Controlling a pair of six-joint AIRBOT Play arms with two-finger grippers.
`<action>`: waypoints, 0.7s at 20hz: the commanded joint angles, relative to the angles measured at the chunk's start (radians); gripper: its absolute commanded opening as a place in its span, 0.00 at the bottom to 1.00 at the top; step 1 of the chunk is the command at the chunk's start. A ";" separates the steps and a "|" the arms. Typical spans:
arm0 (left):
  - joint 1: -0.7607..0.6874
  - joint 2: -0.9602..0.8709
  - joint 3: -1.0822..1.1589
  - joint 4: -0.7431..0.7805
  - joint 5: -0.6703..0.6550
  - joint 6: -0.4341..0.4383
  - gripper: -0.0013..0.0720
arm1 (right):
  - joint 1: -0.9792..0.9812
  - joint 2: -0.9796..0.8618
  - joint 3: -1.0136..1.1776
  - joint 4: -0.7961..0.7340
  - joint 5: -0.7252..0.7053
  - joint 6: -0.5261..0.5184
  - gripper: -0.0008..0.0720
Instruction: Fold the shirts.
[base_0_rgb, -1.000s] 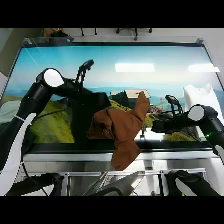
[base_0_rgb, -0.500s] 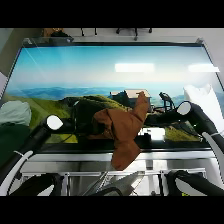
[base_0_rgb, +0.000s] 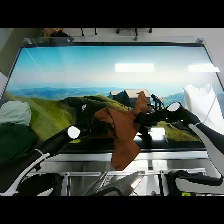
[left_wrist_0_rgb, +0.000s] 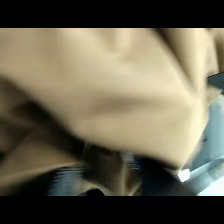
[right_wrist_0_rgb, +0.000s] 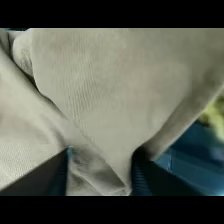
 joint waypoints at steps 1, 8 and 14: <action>0.014 -0.050 0.089 -0.005 -0.029 0.057 0.04 | -0.001 -0.023 0.004 0.029 -0.008 -0.057 0.28; 0.333 0.236 0.196 -0.004 -0.393 0.132 0.04 | -0.166 0.068 0.217 0.029 0.106 -0.146 0.04; 0.680 0.509 0.492 -0.005 -0.749 0.143 0.04 | -0.379 0.294 0.688 0.104 0.210 -0.158 0.04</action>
